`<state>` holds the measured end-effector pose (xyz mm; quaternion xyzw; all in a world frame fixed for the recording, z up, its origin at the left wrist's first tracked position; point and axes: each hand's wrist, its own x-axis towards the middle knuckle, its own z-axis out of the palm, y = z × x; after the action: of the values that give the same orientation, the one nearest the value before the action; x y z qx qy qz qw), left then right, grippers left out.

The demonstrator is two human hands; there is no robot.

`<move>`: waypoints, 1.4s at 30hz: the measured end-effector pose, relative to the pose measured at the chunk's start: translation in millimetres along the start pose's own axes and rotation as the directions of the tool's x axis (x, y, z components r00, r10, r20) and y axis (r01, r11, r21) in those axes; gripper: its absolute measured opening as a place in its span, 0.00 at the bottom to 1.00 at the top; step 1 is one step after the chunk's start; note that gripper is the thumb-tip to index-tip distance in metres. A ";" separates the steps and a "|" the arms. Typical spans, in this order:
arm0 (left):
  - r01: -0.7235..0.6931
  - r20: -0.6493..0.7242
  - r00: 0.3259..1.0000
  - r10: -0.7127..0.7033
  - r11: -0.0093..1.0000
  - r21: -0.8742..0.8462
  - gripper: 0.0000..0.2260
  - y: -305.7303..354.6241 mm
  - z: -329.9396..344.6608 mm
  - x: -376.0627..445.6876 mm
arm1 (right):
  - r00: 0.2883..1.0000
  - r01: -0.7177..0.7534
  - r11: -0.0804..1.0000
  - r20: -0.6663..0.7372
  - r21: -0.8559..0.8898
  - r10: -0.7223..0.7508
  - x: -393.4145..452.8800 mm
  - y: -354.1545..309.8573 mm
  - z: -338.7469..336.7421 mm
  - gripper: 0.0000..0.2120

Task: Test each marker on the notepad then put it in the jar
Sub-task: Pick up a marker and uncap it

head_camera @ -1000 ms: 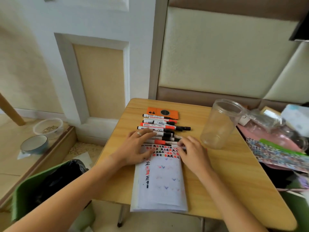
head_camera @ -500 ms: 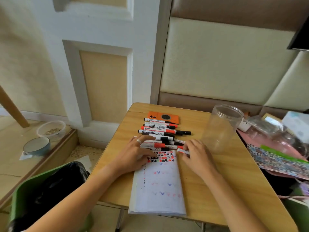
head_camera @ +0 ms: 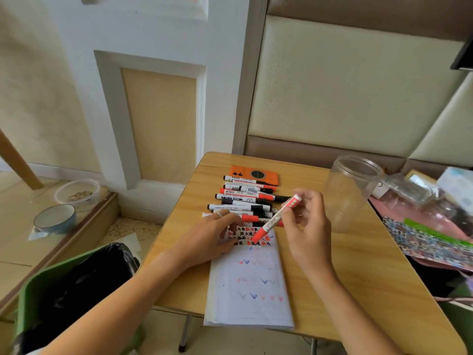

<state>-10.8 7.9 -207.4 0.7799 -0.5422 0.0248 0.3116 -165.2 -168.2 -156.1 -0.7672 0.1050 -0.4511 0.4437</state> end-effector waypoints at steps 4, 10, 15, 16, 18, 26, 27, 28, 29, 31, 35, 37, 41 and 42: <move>0.005 0.011 1.000 -0.005 1.000 0.000 0.13 1.1 1.6 -5.5 | 0.986 -0.149 0.980 0.101 0.131 0.136 -3.8 7.6 13.3 0.13; 0.059 -0.050 0.997 -0.062 0.996 -0.065 0.08 -2.0 7.0 -3.0 | 0.901 -0.412 0.908 0.181 0.069 0.395 -9.1 35.0 24.5 0.09; 0.041 -0.024 0.999 -0.041 0.999 -0.030 0.10 -0.9 8.1 -5.6 | 0.834 -0.551 0.773 0.176 0.315 0.523 -1.3 28.5 21.8 0.04; 0.031 -0.029 0.999 -0.032 0.999 -0.006 0.09 0.1 9.0 -6.1 | 0.865 -0.502 0.839 0.138 0.208 0.483 -2.4 31.0 22.6 0.04; 0.029 -0.050 0.998 -0.027 0.998 0.048 0.09 1.9 10.0 -7.3 | 0.938 -0.334 0.939 0.072 -0.088 0.340 -6.9 35.6 24.4 0.04; 0.014 -0.100 0.995 -0.002 0.992 0.123 0.07 3.3 13.9 -8.4 | 0.845 0.520 0.617 0.461 -0.591 -0.270 -7.9 39.2 29.6 0.12; 0.008 -0.104 0.995 0.005 0.992 0.126 0.06 3.1 14.2 -7.9 | 0.812 0.555 0.619 0.524 -0.556 -0.258 -9.1 40.9 32.5 0.10; 0.003 -0.104 0.994 0.010 0.991 0.131 0.06 2.8 14.2 -7.8 | 0.790 0.571 0.624 0.565 -0.534 -0.240 -10.6 42.3 35.2 0.09; -0.003 -0.106 0.994 0.017 0.992 0.130 0.06 2.6 13.6 -7.8 | 0.778 0.574 0.636 0.587 -0.516 -0.226 -11.7 43.2 37.4 0.09; -0.023 -0.107 0.994 0.034 0.994 0.110 0.08 2.5 12.3 -8.1 | 0.772 0.564 0.665 0.598 -0.490 -0.215 -11.6 43.6 39.3 0.08; -0.067 -0.064 0.995 0.078 0.986 0.152 0.12 1.9 12.2 -8.6 | 0.810 0.476 0.762 0.557 -0.438 -0.186 -6.3 42.2 33.4 0.08; -0.064 -0.060 0.995 0.074 0.986 0.152 0.11 0.2 12.4 -8.8 | 0.904 0.359 0.816 0.388 -0.454 -0.182 -0.7 40.1 22.2 0.05; -0.066 -0.073 0.994 0.079 0.985 0.162 0.09 0.0 13.5 -8.9 | 0.976 -0.045 0.870 -0.206 -0.492 -0.066 12.0 48.0 -16.9 0.10; -0.067 -0.080 0.994 0.081 0.983 0.171 0.09 0.5 14.0 -9.1 | 0.947 -0.202 0.869 -0.316 -0.451 0.056 13.7 51.5 -26.8 0.10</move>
<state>-19.2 8.1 -221.8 0.7810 -0.5528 0.1158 0.2666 -166.1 -221.7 -182.6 -0.7684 0.3289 -0.4889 0.2497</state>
